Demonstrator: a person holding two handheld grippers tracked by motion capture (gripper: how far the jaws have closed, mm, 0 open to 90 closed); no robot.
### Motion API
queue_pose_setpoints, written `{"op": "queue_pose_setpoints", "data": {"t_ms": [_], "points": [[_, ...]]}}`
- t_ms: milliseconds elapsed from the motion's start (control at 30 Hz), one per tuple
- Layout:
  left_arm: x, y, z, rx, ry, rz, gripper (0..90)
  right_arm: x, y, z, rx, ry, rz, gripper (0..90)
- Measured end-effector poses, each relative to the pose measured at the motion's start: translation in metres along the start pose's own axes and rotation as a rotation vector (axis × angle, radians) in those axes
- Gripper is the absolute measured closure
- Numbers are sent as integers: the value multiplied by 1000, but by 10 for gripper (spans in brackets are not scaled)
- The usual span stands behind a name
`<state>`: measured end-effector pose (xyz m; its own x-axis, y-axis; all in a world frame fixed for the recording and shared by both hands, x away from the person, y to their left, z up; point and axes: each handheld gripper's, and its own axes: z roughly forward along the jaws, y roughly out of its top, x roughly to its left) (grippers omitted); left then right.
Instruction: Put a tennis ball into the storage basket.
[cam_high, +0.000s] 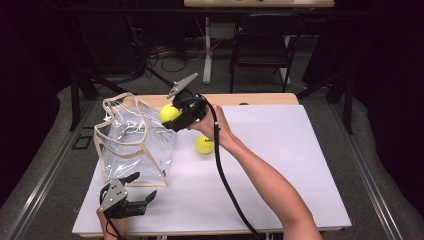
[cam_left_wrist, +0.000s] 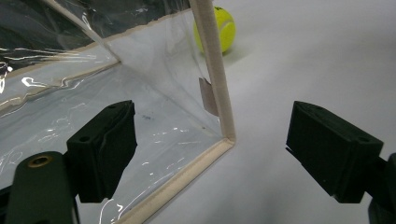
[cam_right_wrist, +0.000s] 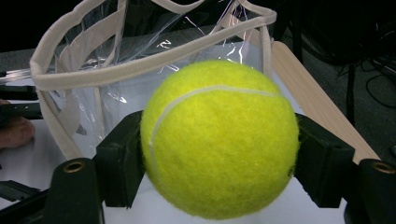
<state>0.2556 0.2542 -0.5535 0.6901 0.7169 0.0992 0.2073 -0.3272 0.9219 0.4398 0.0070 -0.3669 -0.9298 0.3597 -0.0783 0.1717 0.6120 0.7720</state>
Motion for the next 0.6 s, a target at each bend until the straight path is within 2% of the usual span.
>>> {"op": "queue_pose_setpoints", "data": {"t_ms": [600], "points": [[1, -1, -1, -3, 3, -5, 160, 5, 7, 2, -60, 0, 2, 266]]}}
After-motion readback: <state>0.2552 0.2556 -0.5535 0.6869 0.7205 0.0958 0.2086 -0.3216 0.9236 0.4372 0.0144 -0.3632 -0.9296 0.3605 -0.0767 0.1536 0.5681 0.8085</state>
